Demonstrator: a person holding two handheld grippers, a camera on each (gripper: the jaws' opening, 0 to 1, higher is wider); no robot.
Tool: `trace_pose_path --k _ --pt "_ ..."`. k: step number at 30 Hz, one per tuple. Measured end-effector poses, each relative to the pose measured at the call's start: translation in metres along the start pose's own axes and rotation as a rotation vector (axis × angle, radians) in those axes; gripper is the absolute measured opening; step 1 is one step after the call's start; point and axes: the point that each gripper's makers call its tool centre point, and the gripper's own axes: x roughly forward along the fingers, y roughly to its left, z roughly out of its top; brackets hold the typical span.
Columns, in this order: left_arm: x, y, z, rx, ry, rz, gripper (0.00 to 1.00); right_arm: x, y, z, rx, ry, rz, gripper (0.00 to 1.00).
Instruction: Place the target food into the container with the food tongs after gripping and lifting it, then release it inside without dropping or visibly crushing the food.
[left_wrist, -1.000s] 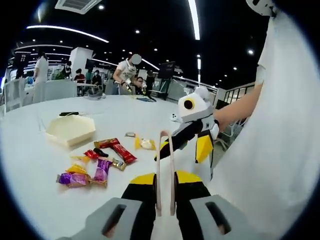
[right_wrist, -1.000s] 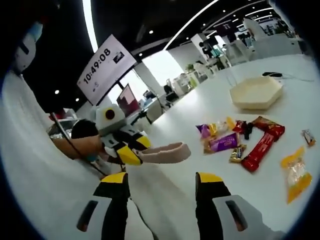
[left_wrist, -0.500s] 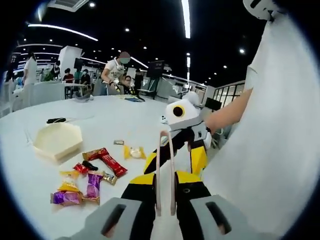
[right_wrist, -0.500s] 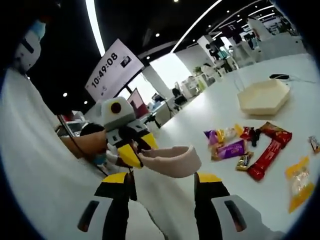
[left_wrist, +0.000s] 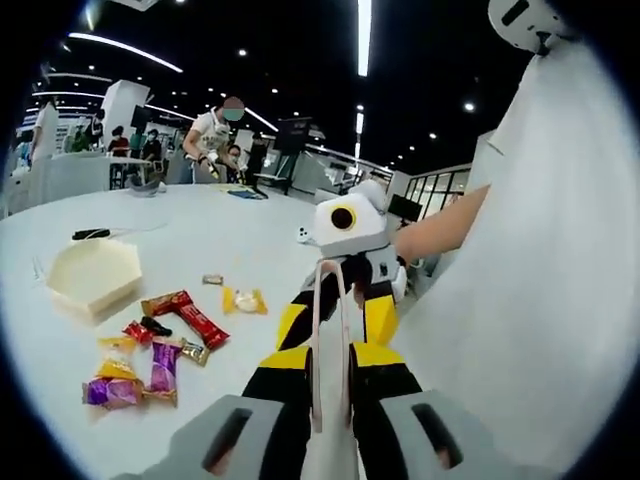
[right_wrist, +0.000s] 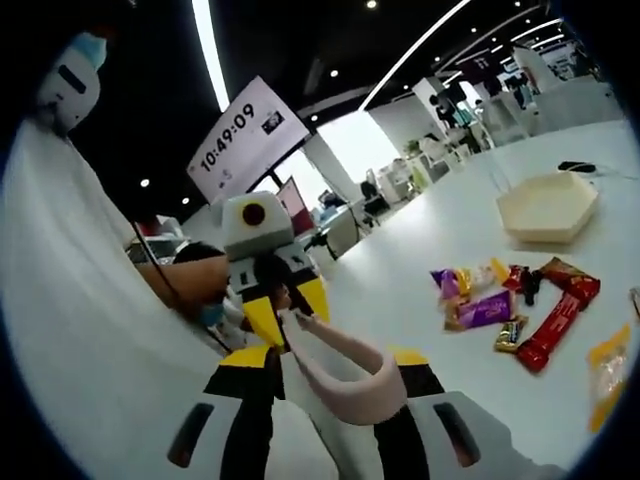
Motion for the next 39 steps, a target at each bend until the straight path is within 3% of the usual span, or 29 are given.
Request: trace_pose_path --k 4,7,13,19,33,39 --pt "-0.002 0.001 -0.001 -0.029 -0.002 -0.019 0.11 0.001 0.004 0.002 -0.003 -0.006 0.018 0.33" --pt "-0.003 0.002 -0.003 -0.052 -0.003 -0.034 0.11 -0.001 0.011 0.008 0.041 -0.033 0.059 0.28" --pt "-0.003 -0.001 0.002 -0.084 -0.036 -0.054 0.11 -0.010 0.008 0.018 0.070 -0.079 0.055 0.22" --pt "0.000 -0.004 0.002 -0.112 -0.030 -0.088 0.11 -0.013 0.009 0.015 0.096 -0.089 0.056 0.21" --pt "0.004 -0.018 -0.006 -0.269 -0.002 -0.174 0.12 -0.013 0.018 0.010 0.137 -0.115 0.086 0.20" --pt "0.004 -0.018 -0.005 -0.291 -0.012 -0.176 0.17 -0.012 0.020 0.013 0.134 -0.108 0.113 0.18"
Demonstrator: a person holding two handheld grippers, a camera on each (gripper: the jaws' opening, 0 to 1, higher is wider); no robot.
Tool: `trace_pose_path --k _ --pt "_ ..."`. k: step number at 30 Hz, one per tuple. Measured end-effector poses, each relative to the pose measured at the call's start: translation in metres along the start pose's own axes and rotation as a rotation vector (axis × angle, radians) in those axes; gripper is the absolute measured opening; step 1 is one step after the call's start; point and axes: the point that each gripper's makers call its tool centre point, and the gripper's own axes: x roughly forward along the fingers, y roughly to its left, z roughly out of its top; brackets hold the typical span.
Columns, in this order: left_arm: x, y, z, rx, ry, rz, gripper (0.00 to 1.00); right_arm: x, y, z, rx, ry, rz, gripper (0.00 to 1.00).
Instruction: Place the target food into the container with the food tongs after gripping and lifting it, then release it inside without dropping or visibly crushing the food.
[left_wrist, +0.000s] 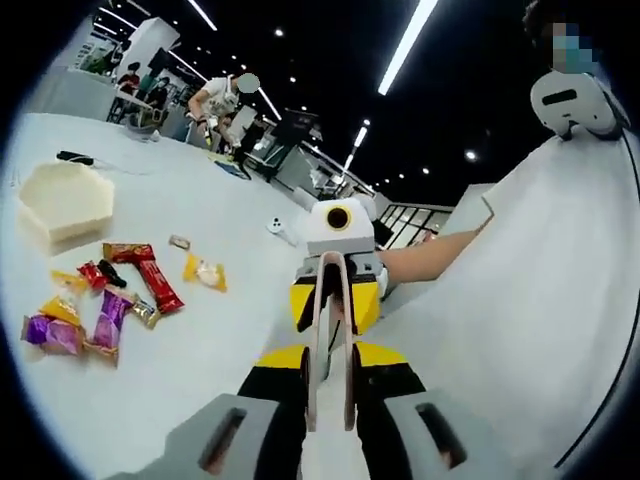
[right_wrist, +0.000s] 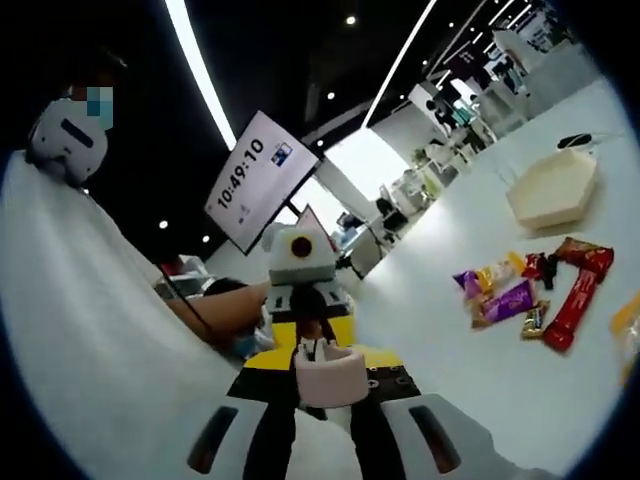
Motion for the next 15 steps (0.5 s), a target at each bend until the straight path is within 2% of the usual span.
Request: trace_pose_path --k 5,15 --pt "-0.001 0.005 -0.002 -0.030 -0.003 0.016 0.22 0.001 0.001 -0.002 0.003 0.008 0.002 0.18" --pt "-0.001 0.012 0.001 -0.076 -0.058 0.027 0.29 -0.001 -0.003 0.002 0.006 -0.004 -0.011 0.19"
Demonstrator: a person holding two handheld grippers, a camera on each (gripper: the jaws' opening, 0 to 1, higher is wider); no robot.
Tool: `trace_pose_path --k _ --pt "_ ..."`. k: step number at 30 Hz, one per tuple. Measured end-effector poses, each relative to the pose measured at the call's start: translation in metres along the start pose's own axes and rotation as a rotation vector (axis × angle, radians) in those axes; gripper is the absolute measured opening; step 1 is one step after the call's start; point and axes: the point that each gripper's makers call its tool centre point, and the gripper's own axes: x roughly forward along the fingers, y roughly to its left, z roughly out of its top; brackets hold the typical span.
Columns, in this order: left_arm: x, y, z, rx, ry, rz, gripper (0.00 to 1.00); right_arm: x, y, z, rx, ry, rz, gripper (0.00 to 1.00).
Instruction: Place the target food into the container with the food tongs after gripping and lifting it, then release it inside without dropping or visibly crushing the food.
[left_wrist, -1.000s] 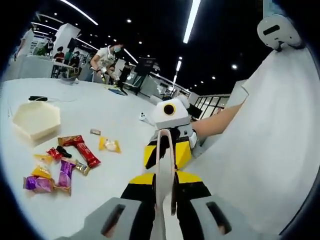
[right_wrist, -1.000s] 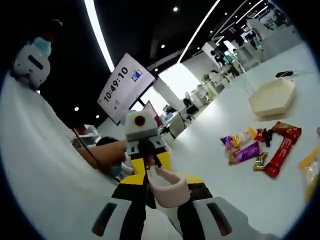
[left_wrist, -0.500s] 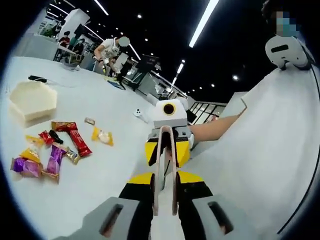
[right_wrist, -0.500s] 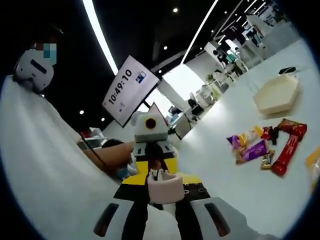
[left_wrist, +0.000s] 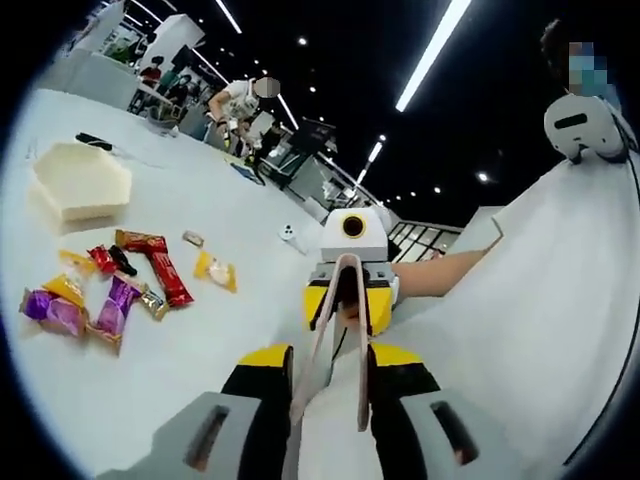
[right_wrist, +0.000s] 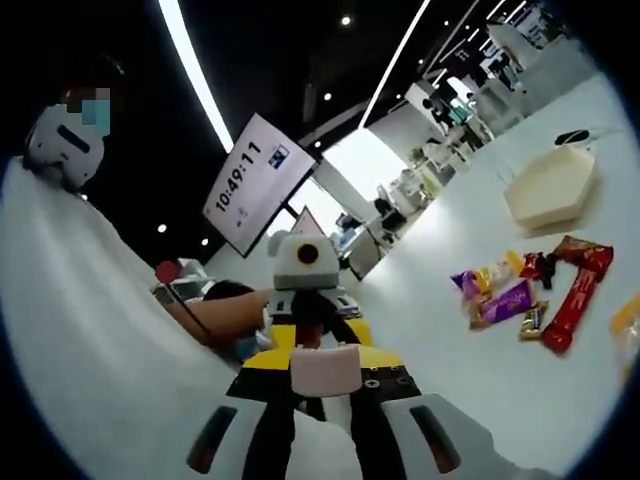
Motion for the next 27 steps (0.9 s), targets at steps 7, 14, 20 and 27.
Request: trace_pose_path --k 7,14,20,27 --pt "0.004 0.000 0.004 0.012 -0.026 0.008 0.33 -0.004 -0.002 0.001 -0.003 -0.011 -0.013 0.19" --pt "-0.001 0.007 0.008 -0.014 -0.064 0.037 0.38 -0.013 -0.009 0.013 0.003 -0.053 -0.044 0.19" --pt "-0.002 0.006 0.010 -0.032 -0.100 0.035 0.34 -0.016 -0.009 0.013 0.003 -0.055 -0.056 0.19" --pt "-0.004 0.004 0.003 -0.045 -0.102 0.028 0.30 -0.013 -0.007 0.012 -0.002 -0.045 -0.052 0.19"
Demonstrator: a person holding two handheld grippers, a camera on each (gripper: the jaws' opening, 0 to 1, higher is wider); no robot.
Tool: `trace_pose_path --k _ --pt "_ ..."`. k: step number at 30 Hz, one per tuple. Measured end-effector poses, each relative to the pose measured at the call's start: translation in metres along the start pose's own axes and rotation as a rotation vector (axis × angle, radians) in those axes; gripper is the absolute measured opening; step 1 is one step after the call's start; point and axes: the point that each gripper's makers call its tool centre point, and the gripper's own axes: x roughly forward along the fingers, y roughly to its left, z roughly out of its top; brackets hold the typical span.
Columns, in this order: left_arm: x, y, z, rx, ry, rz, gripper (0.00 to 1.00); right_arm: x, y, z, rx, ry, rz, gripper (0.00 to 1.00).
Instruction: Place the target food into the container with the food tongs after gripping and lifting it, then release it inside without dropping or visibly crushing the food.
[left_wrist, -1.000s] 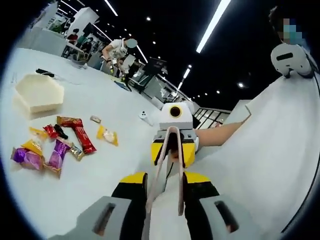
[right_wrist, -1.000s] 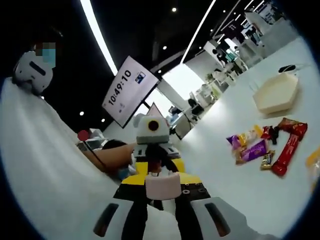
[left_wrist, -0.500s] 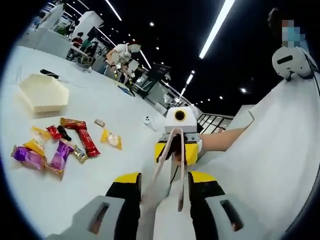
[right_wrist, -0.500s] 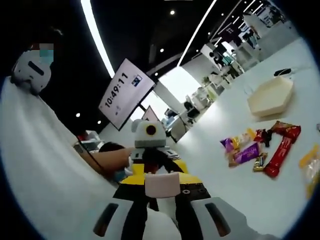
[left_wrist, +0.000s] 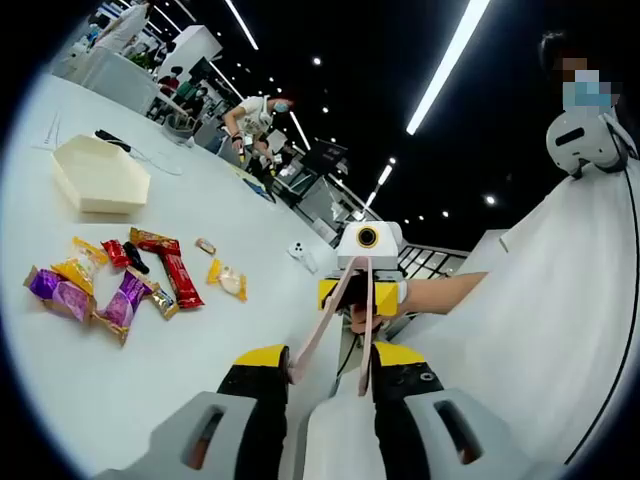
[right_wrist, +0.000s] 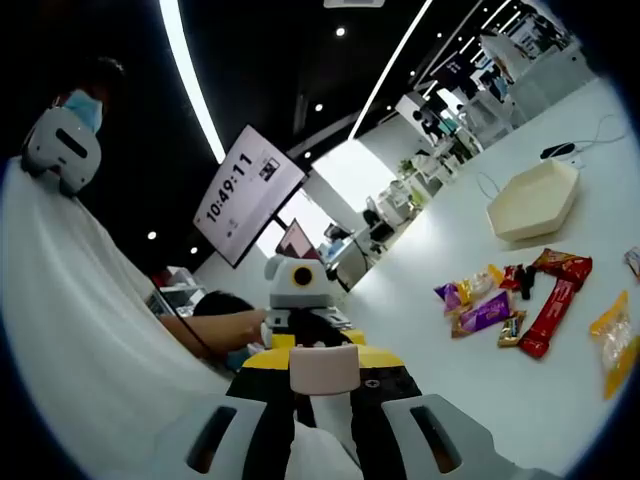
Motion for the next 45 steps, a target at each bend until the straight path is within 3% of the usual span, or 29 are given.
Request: trace_pose_path --k 4,9,12,17,25,32,45 --pt "-0.004 -0.004 0.000 -0.024 -0.003 -0.020 0.24 0.002 0.002 0.000 0.013 0.002 0.008 0.18" --pt "-0.008 -0.013 -0.001 0.006 -0.001 -0.035 0.14 0.003 0.004 0.000 0.037 0.022 0.021 0.17" --pt "-0.008 -0.024 -0.003 -0.007 0.008 -0.087 0.07 0.003 0.008 0.002 0.045 0.026 0.035 0.17" --pt "-0.007 -0.026 -0.004 0.007 0.020 -0.093 0.05 0.005 0.015 0.000 0.012 0.038 0.051 0.17" --pt "-0.002 -0.036 -0.008 0.045 0.075 -0.128 0.05 0.012 0.027 -0.021 -0.039 0.143 0.084 0.15" --pt "-0.001 -0.039 -0.004 0.055 0.058 -0.134 0.06 0.010 0.031 -0.014 -0.045 0.124 0.086 0.15" --pt "0.001 -0.041 -0.009 0.045 0.092 -0.144 0.06 0.011 0.034 -0.010 -0.012 0.112 0.098 0.15"
